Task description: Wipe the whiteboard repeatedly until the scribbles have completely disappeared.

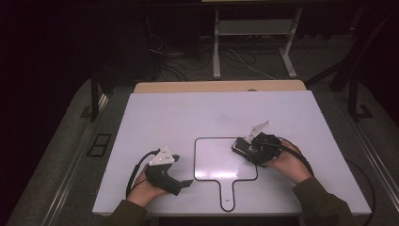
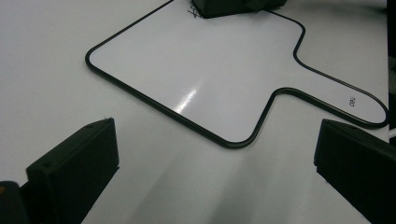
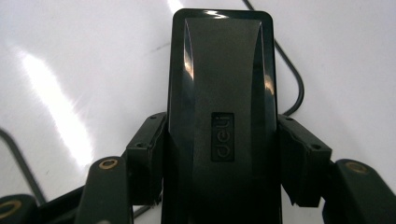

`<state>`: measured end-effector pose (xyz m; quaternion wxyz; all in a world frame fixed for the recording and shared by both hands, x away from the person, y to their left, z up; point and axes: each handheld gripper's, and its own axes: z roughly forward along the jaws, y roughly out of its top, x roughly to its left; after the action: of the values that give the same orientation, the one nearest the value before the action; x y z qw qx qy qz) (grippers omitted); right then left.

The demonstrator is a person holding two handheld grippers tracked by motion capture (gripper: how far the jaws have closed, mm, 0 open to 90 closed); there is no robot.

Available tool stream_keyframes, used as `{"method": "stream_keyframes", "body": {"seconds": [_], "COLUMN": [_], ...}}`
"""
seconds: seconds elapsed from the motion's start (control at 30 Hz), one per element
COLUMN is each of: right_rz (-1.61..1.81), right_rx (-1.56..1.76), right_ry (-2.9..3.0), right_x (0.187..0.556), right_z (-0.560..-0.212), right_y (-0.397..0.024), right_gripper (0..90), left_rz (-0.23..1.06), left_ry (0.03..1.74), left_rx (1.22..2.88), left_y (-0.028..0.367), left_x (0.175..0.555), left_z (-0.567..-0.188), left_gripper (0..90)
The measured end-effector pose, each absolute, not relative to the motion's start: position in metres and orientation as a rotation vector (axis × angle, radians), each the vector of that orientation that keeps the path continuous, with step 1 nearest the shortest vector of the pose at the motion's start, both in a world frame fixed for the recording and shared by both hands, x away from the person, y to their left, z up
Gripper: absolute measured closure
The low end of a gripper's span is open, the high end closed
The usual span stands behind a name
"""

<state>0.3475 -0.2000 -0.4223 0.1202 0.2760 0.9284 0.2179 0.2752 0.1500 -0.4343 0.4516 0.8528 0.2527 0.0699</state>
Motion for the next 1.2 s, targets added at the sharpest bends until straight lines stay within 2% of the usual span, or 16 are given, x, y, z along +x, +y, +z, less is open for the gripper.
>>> {"method": "stream_keyframes", "body": {"seconds": [0.4,0.7,1.03,1.2], "right_rz": [0.655,0.634,0.645,0.617], "right_rx": [0.674,0.757,0.630,0.699], "right_ry": [2.777,2.739,2.820,2.768], "right_x": [0.341,0.345,0.313,0.326], "right_z": [-0.421,-0.422,-0.421,-0.420], "right_y": [-0.163,-0.186,-0.179,-0.186], "right_gripper": [38.6,38.7,38.7,38.7], "left_rz": [0.173,0.173,0.178,0.179], "left_ry": [0.624,0.627,0.624,0.623], "left_rx": [2.107,2.107,2.107,2.106], "left_y": [0.151,0.152,0.152,0.153], "left_x": [0.275,0.275,0.275,0.275], "left_z": [-0.434,-0.434,-0.434,-0.434], "left_gripper": [0.0,0.0,0.0,0.0]}}
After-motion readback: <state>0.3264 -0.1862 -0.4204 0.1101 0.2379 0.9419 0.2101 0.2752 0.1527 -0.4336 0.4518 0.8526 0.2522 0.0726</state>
